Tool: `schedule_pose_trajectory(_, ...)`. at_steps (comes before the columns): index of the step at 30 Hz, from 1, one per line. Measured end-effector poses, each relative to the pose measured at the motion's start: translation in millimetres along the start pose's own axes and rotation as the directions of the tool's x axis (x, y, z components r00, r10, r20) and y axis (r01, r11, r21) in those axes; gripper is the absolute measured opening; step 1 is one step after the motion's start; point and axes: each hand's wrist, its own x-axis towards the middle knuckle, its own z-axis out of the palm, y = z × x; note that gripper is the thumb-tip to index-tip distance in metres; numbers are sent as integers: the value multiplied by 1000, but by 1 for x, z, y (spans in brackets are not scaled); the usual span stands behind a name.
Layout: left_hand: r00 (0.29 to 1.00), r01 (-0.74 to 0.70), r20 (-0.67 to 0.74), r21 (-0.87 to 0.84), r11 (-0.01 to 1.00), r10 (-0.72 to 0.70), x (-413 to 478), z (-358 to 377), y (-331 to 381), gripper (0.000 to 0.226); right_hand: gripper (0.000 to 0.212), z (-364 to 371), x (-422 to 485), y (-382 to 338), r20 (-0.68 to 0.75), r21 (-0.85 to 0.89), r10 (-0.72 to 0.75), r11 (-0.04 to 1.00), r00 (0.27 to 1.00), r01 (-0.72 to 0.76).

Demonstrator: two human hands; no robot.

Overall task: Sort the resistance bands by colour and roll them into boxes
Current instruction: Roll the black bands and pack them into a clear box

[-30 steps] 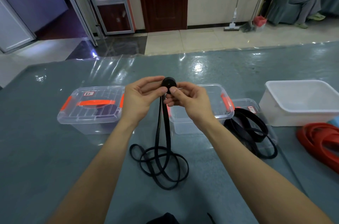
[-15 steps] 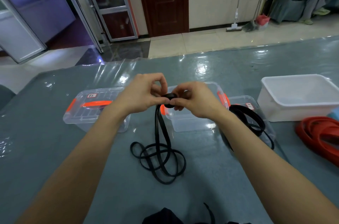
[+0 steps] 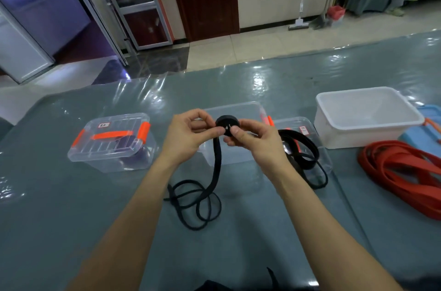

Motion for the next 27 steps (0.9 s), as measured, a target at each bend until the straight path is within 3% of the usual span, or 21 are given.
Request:
schedule_pose_trajectory(4, 976, -24, 208, 404, 914, -66, -7, -2, 15, 23, 41, -31, -12, 4, 81, -413, 18, 911, 997, 18)
schedule_pose_trajectory(9, 926, -155, 359, 642, 751, -115, -19, 10, 28, 29, 14, -27, -27, 25, 273, -624, -11, 759, 962, 186)
schedule_pose_trajectory(12, 957, -114, 283, 551, 827, -57, -32, 11, 20, 29, 14, -23, -34, 31, 244, -572, -92, 790, 965, 220)
schedule_pose_trajectory(15, 996, 19, 83, 256, 967, -41, -50, 15, 1, 27, 16, -20, -37, 33, 165, -407, -119, 896, 979, 178)
schedule_pose_trajectory(18, 996, 73, -46, -27, 997, -74, -67, 24, -16, 30, 18, -19, -40, 37, 134, -189, -99, 974, 986, 123)
schedule_pose_trajectory(20, 993, 78, -76, -111, 991, -87, -73, 31, -22, 30, 21, -18, -42, 39, 119, -73, -68, 994, 991, 77)
schedule_pose_trajectory(23, 993, 80, -86, -29, 996, -82, -74, 30, -23, 29, 20, -19, -43, 38, 163, -66, 1, 998, 987, 10)
schedule_pose_trajectory(27, 995, 67, 44, 377, 924, -90, -61, 9, -7, 29, 37, -26, -37, 30, 249, -395, 18, 915, 968, 85)
